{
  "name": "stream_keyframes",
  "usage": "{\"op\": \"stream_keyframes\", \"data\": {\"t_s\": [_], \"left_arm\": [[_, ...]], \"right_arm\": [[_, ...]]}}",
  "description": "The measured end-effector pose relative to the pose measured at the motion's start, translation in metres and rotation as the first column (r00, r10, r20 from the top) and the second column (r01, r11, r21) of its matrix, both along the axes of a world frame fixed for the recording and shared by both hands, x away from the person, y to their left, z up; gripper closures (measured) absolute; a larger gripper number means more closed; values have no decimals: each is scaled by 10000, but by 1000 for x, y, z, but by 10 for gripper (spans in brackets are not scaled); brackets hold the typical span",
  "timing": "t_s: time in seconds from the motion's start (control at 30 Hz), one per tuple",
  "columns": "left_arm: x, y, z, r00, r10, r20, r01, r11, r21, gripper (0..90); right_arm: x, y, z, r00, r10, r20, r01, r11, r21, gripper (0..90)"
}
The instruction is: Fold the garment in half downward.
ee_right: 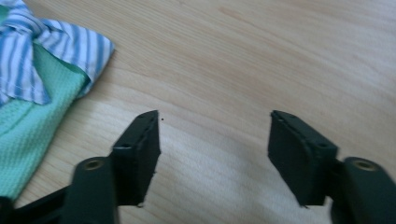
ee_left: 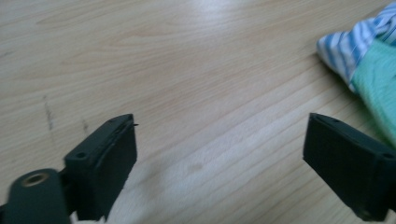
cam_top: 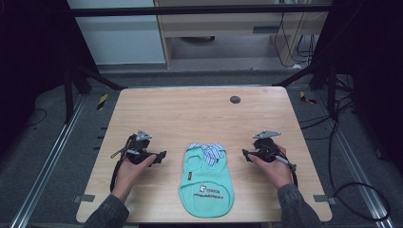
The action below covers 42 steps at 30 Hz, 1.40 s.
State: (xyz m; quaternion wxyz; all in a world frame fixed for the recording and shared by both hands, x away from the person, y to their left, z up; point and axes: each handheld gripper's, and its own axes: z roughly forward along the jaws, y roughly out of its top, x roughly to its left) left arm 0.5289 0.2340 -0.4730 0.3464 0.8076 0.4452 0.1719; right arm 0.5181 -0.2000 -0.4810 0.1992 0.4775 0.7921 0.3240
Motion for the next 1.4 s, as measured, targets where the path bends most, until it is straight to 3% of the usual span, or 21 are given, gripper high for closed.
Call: {"op": "stream_keyframes", "data": {"t_s": [0.1, 0.33, 0.43, 0.53, 0.6, 0.67, 0.7, 0.9, 0.97, 1.2, 1.4], "left_arm": [[8, -5, 7, 10000, -78, 54, 78, 10000, -15, 139], [27, -23, 17, 9987, -469, 196, 465, 9987, 229, 218], [35, -31, 18, 9977, -666, 158, 665, 9977, 97, 277], [40, -38, 18, 9971, -759, 70, 759, 9971, -54, 293], [42, -52, 18, 9953, -968, 32, 969, 9949, -272, 317], [43, -58, 18, 9944, -1056, -34, 1055, 9941, -246, 341], [46, -70, 19, 9920, -1260, -32, 1261, 9920, 84, 351], [49, -96, 16, 9882, -1525, -171, 1529, 9880, 225, 355], [49, -100, 14, 9874, -1574, -181, 1579, 9871, 281, 438], [47, -106, 8, 9852, -1669, -389, 1684, 9849, 391, 515], [44, -107, 2, 9833, -1737, -543, 1763, 9831, 484, 485]], "right_arm": [[6, 6, 6, 9991, 423, 32, -422, 9990, -137, 466], [17, 23, 10, 9946, 1034, 103, -1036, 9944, 186, 646], [22, 29, 11, 9931, 1170, 92, -1173, 9919, 479, 695], [25, 34, 10, 9910, 1334, 107, -1336, 9905, 333, 712], [30, 44, 10, 9878, 1552, 141, -1556, 9869, 436, 737], [30, 47, 10, 9877, 1558, 107, -1561, 9868, 430, 742], [33, 55, 10, 9853, 1707, 110, -1710, 9848, 314, 743], [41, 69, 6, 9831, 1828, -59, -1826, 9830, 193, 730], [42, 72, 6, 9823, 1873, -102, -1870, 9821, 230, 775], [47, 78, 5, 9789, 2036, -144, -2031, 9787, 315, 841], [45, 83, 2, 9749, 2203, -326, -2191, 9750, 378, 818]]}}
